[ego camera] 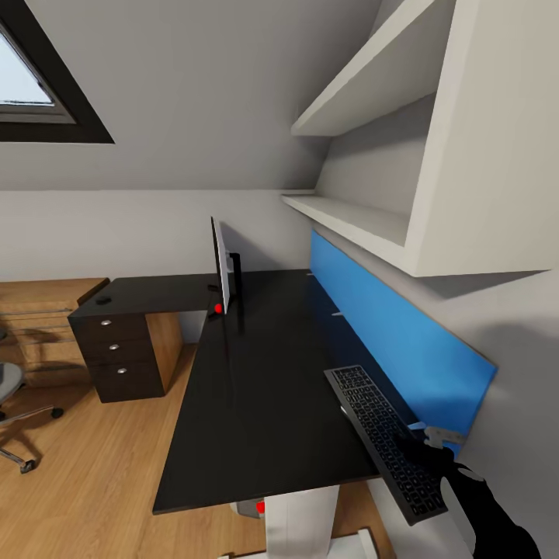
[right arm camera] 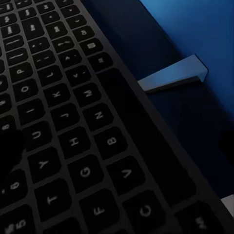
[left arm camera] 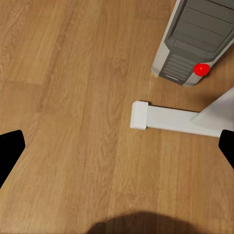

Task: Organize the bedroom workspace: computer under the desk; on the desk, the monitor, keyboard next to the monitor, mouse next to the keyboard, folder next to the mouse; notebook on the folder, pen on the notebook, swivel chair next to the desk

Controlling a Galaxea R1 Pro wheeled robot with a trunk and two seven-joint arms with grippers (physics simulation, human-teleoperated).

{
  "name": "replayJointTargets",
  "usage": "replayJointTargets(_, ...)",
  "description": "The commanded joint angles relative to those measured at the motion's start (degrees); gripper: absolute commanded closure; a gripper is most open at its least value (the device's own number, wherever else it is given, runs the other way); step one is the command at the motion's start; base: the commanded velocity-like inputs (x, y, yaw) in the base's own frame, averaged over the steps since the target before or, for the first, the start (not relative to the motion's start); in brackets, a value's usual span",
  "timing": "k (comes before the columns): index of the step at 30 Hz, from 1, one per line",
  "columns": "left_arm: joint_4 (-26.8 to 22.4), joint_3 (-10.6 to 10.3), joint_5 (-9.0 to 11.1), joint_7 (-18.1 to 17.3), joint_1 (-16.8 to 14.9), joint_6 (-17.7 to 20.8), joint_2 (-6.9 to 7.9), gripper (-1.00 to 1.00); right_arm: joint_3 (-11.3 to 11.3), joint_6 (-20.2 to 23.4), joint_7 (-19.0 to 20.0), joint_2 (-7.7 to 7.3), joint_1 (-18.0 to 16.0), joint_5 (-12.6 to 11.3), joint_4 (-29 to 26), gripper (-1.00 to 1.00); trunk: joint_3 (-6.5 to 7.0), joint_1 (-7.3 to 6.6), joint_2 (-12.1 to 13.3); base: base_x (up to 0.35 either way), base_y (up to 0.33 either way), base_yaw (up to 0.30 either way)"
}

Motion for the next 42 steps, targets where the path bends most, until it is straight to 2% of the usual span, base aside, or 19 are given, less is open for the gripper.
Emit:
replayJointTargets(1, 0.0, 0.2, -0.2, 0.2, 0.0, -0.2, -0.02, -1.0, -0.1, 0.4, 0.2, 0.01, 0.0, -0.5, -0.1, -1.0, -0.07, 0.0, 0.0, 0.0, 0.0, 0.0)
replayJointTargets(28, 0.0, 0.0, -0.3, 0.1, 0.0, -0.2, -0.02, -1.0, -0.1, 1.7, 0.2, 0.0, 0.0, -0.6, -0.2, -1.0, -0.07, 0.0, 0.0, 0.001, 0.0, 0.0)
replayJointTargets(42, 0.0, 0.0, -0.4, -0.1, 0.0, -0.2, 0.06, -1.0, -0.2, 1.7, 0.2, 0.0, -0.1, -0.6, -0.2, -1.0, -0.07, 0.0, 0.0, 0.117, 0.0, 0.0)
